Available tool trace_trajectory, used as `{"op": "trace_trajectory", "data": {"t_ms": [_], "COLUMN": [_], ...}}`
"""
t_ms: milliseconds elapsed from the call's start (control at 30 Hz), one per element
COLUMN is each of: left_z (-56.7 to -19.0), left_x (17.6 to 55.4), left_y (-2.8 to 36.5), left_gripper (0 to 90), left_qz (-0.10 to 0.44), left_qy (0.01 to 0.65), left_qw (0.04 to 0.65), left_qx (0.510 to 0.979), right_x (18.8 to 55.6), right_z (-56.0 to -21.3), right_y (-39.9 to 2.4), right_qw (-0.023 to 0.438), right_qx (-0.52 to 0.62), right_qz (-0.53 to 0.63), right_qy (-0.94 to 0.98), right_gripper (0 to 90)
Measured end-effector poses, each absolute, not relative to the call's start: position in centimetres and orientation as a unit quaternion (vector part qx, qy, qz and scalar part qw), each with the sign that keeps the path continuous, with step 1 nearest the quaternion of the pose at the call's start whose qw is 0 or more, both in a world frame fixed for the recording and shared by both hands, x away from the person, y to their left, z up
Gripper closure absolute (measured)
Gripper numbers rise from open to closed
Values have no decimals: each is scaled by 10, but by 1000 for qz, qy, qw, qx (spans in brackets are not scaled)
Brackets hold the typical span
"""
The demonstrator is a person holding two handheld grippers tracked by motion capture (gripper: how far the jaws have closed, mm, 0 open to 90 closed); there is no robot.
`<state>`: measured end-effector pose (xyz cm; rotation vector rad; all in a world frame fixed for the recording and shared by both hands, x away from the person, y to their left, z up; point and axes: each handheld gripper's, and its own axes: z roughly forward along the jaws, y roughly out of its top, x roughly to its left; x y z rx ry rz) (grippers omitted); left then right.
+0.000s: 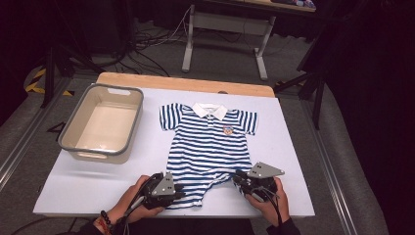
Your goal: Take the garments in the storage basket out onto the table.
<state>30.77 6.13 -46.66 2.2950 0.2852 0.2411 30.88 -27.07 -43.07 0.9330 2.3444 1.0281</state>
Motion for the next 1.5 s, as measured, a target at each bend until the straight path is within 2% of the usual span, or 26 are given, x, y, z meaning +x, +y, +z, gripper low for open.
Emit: {"op": "trace_trajectory", "data": {"t_ms": [167, 367, 600, 700, 767, 833, 967, 1100, 1200, 1267, 1400, 1500], "left_z": [-467, -467, -464, -459, -456, -456, -456, -453, -452, -451, -454, -455], "left_x": [307, 307, 306, 304, 302, 300, 302, 304, 307, 309, 306, 304], "left_y": [61, 61, 62, 63, 64, 64, 67, 75, 87, 97, 111, 117], "left_gripper": [733, 722, 648, 634, 630, 620, 589, 551, 524, 507, 441, 401], "left_qz": [96, 97, 111, 117, 113, 114, 126, 135, 144, 142, 138, 147], "left_qy": [116, 118, 128, 124, 118, 109, 110, 119, 132, 147, 160, 161], "left_qw": [396, 396, 394, 406, 414, 413, 405, 398, 401, 407, 421, 424], "left_qx": [906, 906, 903, 898, 895, 897, 899, 899, 895, 890, 882, 879], "right_x": [302, 288, 275, 272, 271, 274, 282, 292, 300, 305, 307, 307], "right_z": [-427, -427, -421, -419, -421, -430, -445, -447, -451, -452, -451, -448], "right_y": [-282, -289, -290, -284, -278, -271, -268, -270, -274, -278, -279, -280], "right_qw": [208, 240, 243, 224, 212, 180, 191, 194, 186, 173, 174, 166], "right_qx": [348, 343, 326, 304, 289, 275, 281, 292, 307, 326, 330, 330], "right_qz": [387, 373, 394, 412, 407, 391, 351, 354, 354, 364, 361, 371], "right_qy": [828, 828, 824, 829, 840, 860, 872, 867, 864, 855, 855, 852], "right_gripper": [680, 738, 725, 732, 711, 631, 594, 626, 678, 765, 791, 853]}}
